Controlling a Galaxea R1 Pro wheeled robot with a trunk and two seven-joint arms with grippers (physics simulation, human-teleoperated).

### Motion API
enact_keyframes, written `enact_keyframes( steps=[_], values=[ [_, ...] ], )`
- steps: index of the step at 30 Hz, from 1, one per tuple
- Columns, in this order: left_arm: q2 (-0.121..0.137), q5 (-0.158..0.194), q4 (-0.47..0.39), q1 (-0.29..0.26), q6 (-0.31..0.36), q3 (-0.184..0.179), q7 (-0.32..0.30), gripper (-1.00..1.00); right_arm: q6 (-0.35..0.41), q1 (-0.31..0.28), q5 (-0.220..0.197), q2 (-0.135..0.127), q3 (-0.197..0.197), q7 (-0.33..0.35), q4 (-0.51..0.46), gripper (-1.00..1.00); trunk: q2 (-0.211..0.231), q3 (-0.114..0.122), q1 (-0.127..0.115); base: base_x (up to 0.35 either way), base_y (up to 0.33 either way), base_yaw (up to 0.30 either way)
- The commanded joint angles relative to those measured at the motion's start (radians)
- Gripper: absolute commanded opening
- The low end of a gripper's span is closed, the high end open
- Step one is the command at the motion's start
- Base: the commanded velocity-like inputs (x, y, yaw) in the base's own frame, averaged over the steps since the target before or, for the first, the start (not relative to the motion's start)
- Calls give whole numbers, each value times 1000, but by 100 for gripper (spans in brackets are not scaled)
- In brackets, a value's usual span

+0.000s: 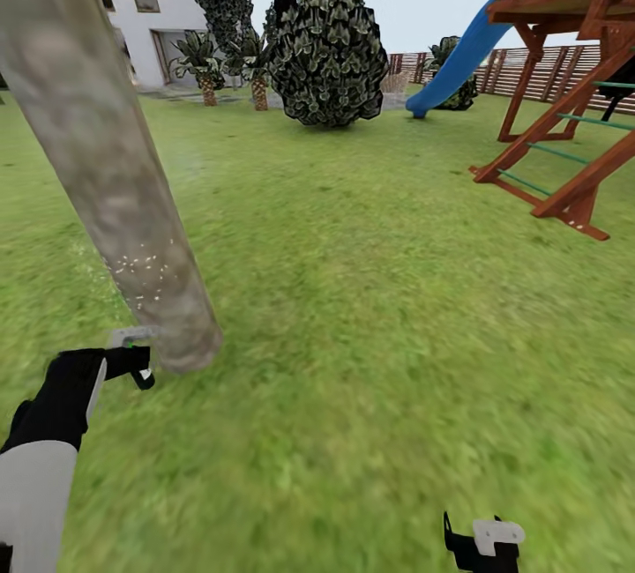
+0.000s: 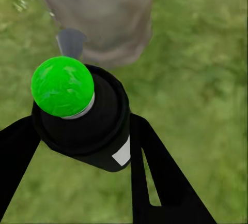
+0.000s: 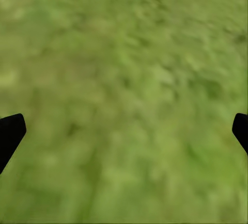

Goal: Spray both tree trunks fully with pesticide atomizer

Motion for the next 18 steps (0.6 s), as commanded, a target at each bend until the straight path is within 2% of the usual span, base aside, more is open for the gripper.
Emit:
enact_keyframes(
  steps=[1,2,4,5,7,9,10,11,12,13,14,16,18],
  values=[
    [-25,-7,-1,0,-1,0,2,-100,0,0,0,0,0,0,0,100,0,0,0,197,0,0],
    [-39,-8,-4,0,-1,-7,3,-100,0,0,0,0,0,0,0,100,0,0,0,64,0,0],
    [-42,-7,-18,0,-2,-17,0,-100,0,0,0,0,0,0,0,100,0,0,0,25,0,0],
    [-37,-5,-27,0,-2,-15,-3,-100,0,0,0,0,0,0,0,100,0,0,0,9,0,0],
    [-3,-5,-36,11,-6,3,-4,-100,0,0,1,0,0,0,0,100,0,0,0,2,0,0],
    [16,-6,-33,50,-106,65,-1,-100,0,0,1,0,0,0,0,100,0,0,0,0,0,0],
    [12,-9,-28,81,-186,98,3,-100,0,0,1,0,0,0,0,100,0,0,0,0,0,0],
    [5,-8,-23,118,-231,112,5,-100,0,0,1,0,0,0,0,100,0,0,0,0,0,0],
    [-19,-9,-8,141,-248,108,6,-100,0,0,1,0,0,0,0,100,0,0,0,0,0,0],
    [-57,-11,17,151,-256,82,9,-100,0,0,1,0,0,0,0,100,0,0,0,0,0,0],
    [-74,-12,34,154,-260,59,12,-100,0,0,1,0,0,0,0,100,0,0,0,0,0,0],
    [-83,-12,71,157,-263,24,32,-100,0,0,1,0,0,0,0,100,0,0,0,0,0,0],
    [-68,-11,84,159,-282,43,40,-100,0,0,1,0,0,0,0,100,0,0,0,0,0,0]
  ],
)
